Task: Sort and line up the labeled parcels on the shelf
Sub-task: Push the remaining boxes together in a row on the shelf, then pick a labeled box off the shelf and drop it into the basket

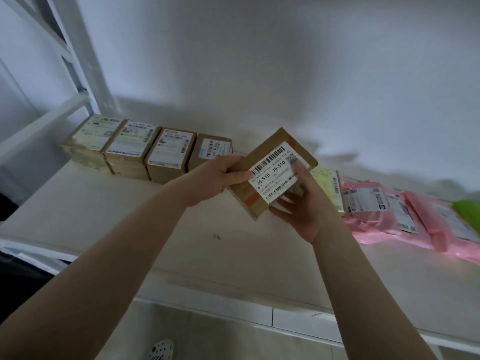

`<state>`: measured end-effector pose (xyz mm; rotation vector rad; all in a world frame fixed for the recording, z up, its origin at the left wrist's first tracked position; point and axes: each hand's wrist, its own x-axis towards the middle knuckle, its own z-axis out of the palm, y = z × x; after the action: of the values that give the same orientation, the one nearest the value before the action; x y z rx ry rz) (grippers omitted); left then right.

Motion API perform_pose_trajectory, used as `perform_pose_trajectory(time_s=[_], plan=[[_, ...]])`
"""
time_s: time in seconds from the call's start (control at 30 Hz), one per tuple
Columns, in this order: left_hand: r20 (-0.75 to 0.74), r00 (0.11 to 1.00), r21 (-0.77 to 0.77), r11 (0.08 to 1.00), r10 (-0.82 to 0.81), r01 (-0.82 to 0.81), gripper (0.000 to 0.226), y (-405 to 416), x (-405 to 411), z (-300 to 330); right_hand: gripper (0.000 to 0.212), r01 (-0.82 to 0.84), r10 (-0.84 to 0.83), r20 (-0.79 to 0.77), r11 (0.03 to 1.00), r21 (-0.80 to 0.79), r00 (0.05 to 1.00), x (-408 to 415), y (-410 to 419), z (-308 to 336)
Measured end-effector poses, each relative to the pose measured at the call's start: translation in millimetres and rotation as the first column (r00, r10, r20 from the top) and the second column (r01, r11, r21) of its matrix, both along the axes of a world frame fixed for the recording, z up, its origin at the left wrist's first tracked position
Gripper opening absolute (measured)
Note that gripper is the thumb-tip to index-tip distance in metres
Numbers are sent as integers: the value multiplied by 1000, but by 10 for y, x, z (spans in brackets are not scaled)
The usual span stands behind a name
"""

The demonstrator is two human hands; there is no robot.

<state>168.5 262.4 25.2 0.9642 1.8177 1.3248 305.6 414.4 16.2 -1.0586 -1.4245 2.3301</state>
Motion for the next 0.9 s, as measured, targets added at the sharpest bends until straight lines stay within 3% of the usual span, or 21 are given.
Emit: perform_pose_trajectory(time_s=[0.2, 0.3, 0.4, 0.5, 0.9], plan=[[28, 977, -96, 973, -210, 212, 26, -98, -218, 162, 55, 40, -56, -136, 992, -118, 989, 98, -125, -104], [62, 989, -18, 990, -137, 138, 32, -114, -255, 132, 36, 80, -133, -241, 973, -215, 961, 147, -270, -160], [54, 998, 75, 996, 36, -40, 25, -95, -252, -15, 44, 162, -258, -304, 938, -308, 917, 151, -437, -215], [90, 992, 111, 989, 92, -101, 15, -68, -193, -92, 55, 225, -341, -319, 910, -349, 884, 133, -580, -275], [40, 998, 120, 991, 55, -60, 7, -13, 40, 173, 59, 252, -364, -357, 912, -324, 860, 359, -586, -117]])
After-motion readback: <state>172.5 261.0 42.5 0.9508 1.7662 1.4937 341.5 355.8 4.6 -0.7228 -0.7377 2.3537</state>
